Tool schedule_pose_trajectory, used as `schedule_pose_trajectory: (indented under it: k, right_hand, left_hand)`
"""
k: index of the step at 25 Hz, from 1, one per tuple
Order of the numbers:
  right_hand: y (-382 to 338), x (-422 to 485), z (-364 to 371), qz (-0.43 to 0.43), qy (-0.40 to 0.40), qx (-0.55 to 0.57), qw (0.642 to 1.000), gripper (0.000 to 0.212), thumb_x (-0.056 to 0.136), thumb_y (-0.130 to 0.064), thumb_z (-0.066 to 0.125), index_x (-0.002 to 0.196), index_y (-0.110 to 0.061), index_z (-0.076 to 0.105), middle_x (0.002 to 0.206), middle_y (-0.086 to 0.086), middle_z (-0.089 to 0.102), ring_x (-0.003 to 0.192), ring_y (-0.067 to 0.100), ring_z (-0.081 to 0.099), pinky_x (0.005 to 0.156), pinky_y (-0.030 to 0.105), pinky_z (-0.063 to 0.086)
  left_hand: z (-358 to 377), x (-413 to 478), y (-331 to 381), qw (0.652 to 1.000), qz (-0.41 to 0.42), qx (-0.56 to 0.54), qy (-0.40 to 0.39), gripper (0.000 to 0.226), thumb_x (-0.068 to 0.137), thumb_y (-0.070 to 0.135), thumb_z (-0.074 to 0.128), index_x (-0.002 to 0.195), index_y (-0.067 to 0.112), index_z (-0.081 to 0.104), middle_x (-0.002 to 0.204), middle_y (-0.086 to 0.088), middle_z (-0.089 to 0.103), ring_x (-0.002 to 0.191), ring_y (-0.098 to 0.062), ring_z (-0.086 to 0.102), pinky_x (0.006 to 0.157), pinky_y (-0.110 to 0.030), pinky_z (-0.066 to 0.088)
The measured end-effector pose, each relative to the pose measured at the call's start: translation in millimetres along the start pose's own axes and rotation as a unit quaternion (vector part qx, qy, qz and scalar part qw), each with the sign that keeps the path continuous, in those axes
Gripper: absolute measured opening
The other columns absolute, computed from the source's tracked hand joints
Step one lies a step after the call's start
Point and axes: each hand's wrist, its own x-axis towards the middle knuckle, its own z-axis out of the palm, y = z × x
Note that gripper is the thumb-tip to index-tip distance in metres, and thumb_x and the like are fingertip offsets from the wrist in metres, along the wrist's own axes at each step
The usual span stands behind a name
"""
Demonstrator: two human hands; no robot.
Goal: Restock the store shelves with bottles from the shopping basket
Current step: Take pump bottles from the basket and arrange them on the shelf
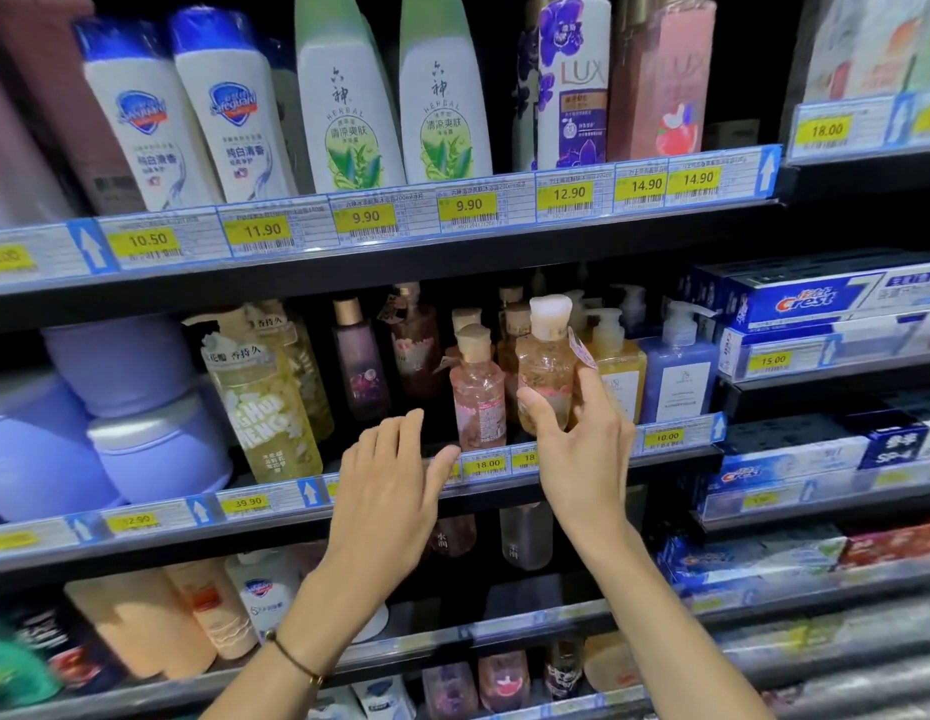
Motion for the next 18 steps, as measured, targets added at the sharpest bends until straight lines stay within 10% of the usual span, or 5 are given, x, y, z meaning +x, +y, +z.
schedule_pose_trajectory:
  k: [8,18]
  right_hand:
    - [13,-7,18,-0.015,-0.014,-0.089,0.996,0.042,0.096,-0.032,0.066,0.126,-0.005,0.056,0.124,0.002,0.044,0.098,0.007,0.042,0.085,0.020,0.034]
    - [16,-15,27,-0.085,0.067,-0.199,0.974,0.058,0.091,-0.031,0.072,0.134,0.003,0.054,0.108,0.015,0.069,0.101,0.030,0.067,0.082,0.039,0.056]
  left_hand:
    - [14,-31,-26,0.984,0.048,0.174,-0.003,0.060,0.105,0.049,0.036,0.144,0.005,0.049,0.136,-0.014,0.056,0.124,-0.037,0.053,0.111,-0.053,0.037]
    - [18,-33,-25,0.985,0.038,0.169,0.012,0.057,0.106,0.048,0.038,0.144,0.008,0.049,0.137,-0.011,0.054,0.124,-0.035,0.052,0.112,-0.052,0.035]
